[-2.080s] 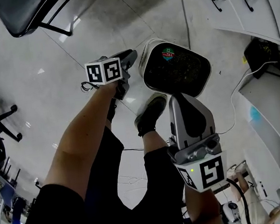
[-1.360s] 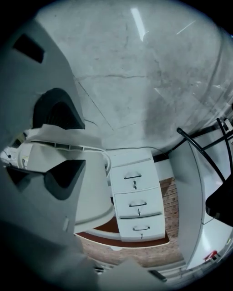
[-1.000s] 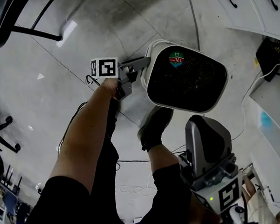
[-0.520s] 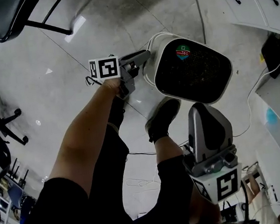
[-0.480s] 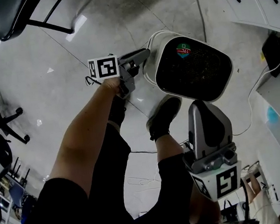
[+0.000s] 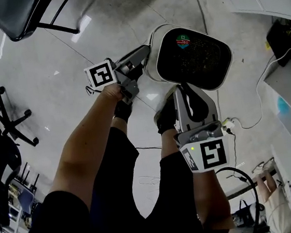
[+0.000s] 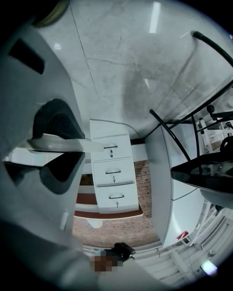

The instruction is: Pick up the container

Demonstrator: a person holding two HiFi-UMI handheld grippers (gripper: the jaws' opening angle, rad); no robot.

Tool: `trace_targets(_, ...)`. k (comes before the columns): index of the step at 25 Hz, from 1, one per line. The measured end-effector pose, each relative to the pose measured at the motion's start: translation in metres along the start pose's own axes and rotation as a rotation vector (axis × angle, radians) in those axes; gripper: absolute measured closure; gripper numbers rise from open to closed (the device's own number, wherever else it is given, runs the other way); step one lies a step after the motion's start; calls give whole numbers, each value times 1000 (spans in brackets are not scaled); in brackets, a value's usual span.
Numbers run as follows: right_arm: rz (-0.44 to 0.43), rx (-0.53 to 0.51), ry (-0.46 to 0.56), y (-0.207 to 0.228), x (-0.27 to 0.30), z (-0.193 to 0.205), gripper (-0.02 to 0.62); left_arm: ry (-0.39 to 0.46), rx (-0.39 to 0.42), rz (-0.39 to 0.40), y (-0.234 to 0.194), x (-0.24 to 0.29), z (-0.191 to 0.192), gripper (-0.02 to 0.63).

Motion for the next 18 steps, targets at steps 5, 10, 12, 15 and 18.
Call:
trace_targets(5,-3,-27,-48,4,16,9,584,5,8,31,20,1,5,508)
trace_targets(10,-1,4,-74,9,30,14,584,-58,31,86,44,8,9,508)
trace_targets(12,-2,23,-84,9,33,16,583,-104,40,121,56,14,13,508)
trace_targets(15,-26,64,-68,14,31,14,536,-186,91,157,73,28,20,503)
trace_targets(18,-29,79,-63,20,25,13,495,-251,107,190,88,42,26,497)
Point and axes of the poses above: the fingertips, and each gripper's own axes: x forward along the fingers, y to its right, z out of its underside, the point moved 8 cm from there along -x, backward along the fingers, and after that the axes turned 4 degrees about -x, right-handed, at the moved point
